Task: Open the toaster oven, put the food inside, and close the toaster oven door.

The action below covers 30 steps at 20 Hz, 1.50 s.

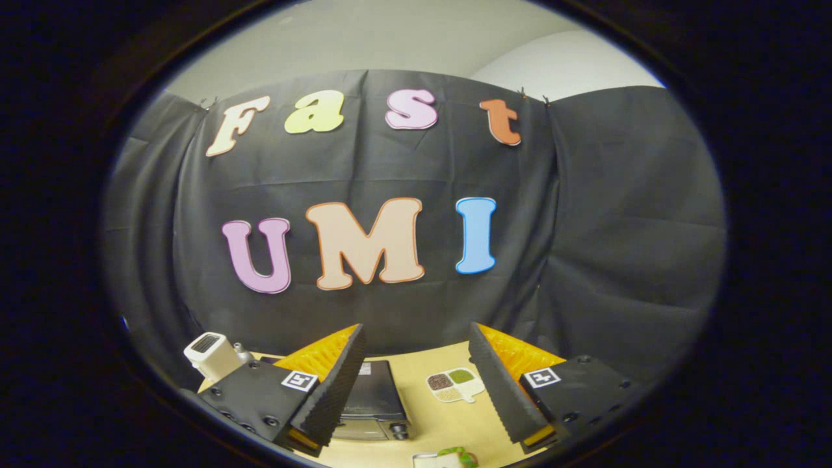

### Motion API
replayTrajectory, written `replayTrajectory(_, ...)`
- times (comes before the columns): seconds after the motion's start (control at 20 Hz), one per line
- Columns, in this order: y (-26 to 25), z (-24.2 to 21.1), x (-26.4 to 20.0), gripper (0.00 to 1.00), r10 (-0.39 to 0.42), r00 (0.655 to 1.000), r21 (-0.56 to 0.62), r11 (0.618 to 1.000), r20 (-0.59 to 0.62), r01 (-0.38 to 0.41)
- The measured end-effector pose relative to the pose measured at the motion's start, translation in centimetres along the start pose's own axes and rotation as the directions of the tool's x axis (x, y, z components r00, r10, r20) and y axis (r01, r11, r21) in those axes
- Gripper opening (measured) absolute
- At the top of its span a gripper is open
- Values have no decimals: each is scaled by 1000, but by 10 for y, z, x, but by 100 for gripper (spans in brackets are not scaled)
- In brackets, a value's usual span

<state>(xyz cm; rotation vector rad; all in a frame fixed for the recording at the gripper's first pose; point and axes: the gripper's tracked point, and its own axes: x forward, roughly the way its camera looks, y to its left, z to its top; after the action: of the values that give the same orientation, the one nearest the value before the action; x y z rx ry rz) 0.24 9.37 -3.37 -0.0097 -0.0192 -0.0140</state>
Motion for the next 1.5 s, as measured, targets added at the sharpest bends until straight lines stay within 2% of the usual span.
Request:
replayTrajectory(0.4,66,-50,-4,99,94,995,31,995,26,-95)
replayTrajectory(1.0,145,-197,2,99,212,967,51,977,-138,-207)
replayTrajectory(1.5,174,-264,21,99,245,941,-10,967,-234,-254)
